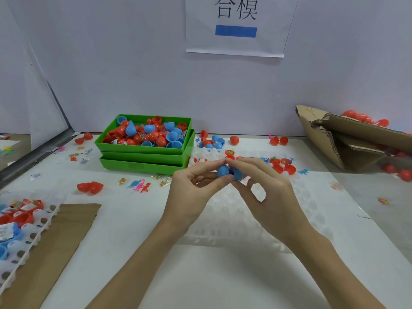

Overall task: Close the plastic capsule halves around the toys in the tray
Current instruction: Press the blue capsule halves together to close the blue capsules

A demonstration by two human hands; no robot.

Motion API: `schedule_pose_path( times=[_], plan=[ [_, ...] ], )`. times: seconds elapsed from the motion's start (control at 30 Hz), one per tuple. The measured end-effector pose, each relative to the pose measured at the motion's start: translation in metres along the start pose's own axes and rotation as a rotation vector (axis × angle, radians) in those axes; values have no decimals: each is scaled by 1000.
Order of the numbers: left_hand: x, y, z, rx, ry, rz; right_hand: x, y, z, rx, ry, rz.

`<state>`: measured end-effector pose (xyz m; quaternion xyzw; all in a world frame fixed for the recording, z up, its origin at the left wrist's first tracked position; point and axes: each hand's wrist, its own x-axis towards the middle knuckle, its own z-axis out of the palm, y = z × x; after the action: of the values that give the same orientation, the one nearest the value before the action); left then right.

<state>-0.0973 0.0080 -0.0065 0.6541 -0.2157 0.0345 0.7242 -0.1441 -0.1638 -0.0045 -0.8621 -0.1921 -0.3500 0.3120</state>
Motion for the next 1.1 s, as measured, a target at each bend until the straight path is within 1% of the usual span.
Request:
schedule_pose_path(
  times=[0.17,0.3,0.43,0.63,0.73,0.83,0.93,1.0,1.1],
  plan=[
    [-1,3,-1,27,-45,21,3,-5,-5,72,68,73],
    [-1,6,-3,54,-101,28,4,-3,-7,112,91,77],
    [0,10,-7,62,-122,37,2,-1,-8,263,65,141],
    [-1,10,-10,-3,-128,11,2,1,-9,326,30,132],
    [-2,10,-9,-33,-114,-13,2,-1,-8,319,25,142],
    [-2,11,-5,-129,-78,-47,0,-4,-2,303,57,136],
    [-2,11,2,-246,-33,-77,-3,-12,7,204,118,91],
    [-4,12,5,-224,5,-58,-6,-18,15,146,152,98],
    [-10,10,11,-60,44,28,-9,-24,22,79,169,205]
  ],
)
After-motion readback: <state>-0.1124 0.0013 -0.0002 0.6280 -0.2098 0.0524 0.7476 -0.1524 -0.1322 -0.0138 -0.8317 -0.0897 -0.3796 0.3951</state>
